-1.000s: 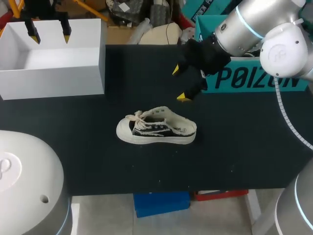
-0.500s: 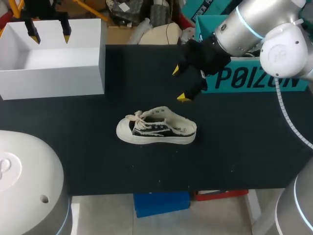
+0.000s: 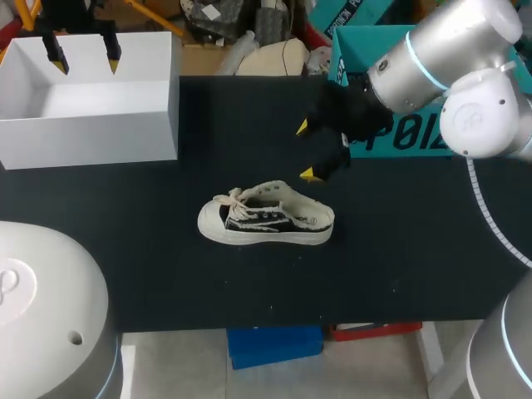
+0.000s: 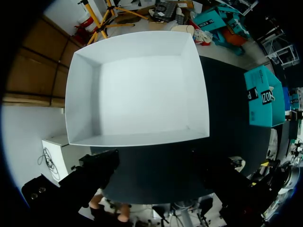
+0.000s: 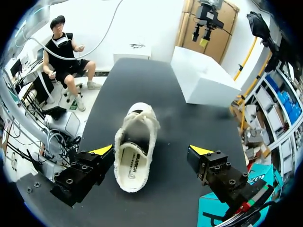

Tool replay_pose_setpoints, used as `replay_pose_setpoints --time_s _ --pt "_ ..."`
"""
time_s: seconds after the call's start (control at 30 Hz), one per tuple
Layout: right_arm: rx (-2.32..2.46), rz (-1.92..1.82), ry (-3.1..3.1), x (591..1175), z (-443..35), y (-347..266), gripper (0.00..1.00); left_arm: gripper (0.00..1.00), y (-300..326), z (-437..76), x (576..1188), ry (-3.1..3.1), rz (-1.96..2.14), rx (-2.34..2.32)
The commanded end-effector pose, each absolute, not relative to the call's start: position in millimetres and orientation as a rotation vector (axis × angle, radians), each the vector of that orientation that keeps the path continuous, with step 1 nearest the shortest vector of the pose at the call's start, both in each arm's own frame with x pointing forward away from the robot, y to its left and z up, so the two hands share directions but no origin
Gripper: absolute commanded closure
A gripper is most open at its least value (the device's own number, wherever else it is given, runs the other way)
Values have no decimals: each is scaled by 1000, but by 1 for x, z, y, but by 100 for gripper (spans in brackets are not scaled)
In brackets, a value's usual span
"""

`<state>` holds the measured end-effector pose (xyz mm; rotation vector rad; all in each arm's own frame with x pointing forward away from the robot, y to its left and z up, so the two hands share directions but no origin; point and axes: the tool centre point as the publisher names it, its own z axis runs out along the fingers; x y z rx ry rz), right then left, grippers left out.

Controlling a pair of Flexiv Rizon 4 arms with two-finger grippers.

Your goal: Take the shoe out of the shoebox, open the shoe tongue, remove and reinsert the insole, then place the shoe into the shoebox

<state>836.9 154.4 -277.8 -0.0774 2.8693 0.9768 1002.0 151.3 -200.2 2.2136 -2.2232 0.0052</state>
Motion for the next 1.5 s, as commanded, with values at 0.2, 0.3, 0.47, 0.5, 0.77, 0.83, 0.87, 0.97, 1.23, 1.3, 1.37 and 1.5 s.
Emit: replay_pose_setpoints --time_s 0.2,0.3,0.47,0.5,0.77,0.83,0.87,0.97,1.23,1.3,1.37,1.5 --pt "12 1035 2798 812 -307 144 0 0 150 -200 1001 -2221 0 2217" --pt "44 1087 2784 809 -320 142 0 0 150 -200 1001 -2221 0 2217" --pt "61 1128 2771 809 -338 140 0 0 150 -200 1001 -2221 0 2217" --pt "63 1130 2772 808 -341 140 0 0 150 -200 1001 -2221 0 2217" --pt "99 1217 2756 806 -370 136 0 0 150 -200 1001 -2221 0 2217" --pt "105 1225 2761 807 -375 136 0 0 150 -200 1001 -2221 0 2217" --pt "107 1228 2760 808 -378 135 0 0 150 -200 1001 -2221 0 2217" --pt "112 1235 2761 810 -384 133 0 0 150 -200 1001 -2221 0 2217" --pt "130 1270 2769 811 -399 130 0 0 150 -200 1001 -2221 0 2217" --pt "140 1282 2764 811 -403 129 0 0 150 -200 1001 -2221 0 2217" --pt "145 1287 2764 811 -406 128 0 0 150 -200 1001 -2221 0 2217" --pt "160 1312 2753 811 -411 128 0 0 150 -200 1001 -2221 0 2217"
